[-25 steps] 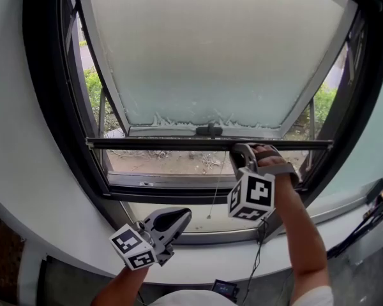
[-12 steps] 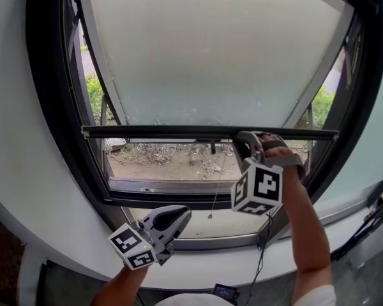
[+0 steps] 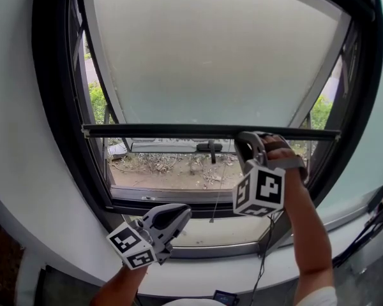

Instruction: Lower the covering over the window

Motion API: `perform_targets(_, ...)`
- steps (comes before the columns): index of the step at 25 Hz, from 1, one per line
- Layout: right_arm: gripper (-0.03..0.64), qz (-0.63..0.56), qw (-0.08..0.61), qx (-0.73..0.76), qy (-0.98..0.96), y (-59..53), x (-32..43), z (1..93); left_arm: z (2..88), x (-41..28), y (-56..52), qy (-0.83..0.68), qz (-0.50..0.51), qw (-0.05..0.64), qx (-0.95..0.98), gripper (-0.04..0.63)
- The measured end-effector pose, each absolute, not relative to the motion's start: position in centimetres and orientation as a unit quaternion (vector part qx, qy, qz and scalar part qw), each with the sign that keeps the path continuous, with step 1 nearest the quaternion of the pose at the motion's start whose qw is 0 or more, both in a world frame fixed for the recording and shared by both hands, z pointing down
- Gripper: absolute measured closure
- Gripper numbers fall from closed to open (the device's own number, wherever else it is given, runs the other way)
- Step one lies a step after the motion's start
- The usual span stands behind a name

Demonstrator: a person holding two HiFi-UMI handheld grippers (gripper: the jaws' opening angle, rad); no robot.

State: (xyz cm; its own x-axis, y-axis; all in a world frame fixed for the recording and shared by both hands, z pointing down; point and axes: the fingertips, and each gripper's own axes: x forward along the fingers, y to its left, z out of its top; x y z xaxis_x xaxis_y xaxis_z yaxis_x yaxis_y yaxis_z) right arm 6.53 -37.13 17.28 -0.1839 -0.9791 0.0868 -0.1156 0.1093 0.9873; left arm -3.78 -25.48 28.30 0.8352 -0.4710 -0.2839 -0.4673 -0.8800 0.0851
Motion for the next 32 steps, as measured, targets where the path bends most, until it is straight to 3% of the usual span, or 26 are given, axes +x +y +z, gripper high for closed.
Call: perform_targets(32,0.581,-0.550,0.382,0.513,-0.537,-37.1,6.5,3.0,22.4,-4.2,-26.8,-0.256,-0.161,-0.055,0.951,0.577)
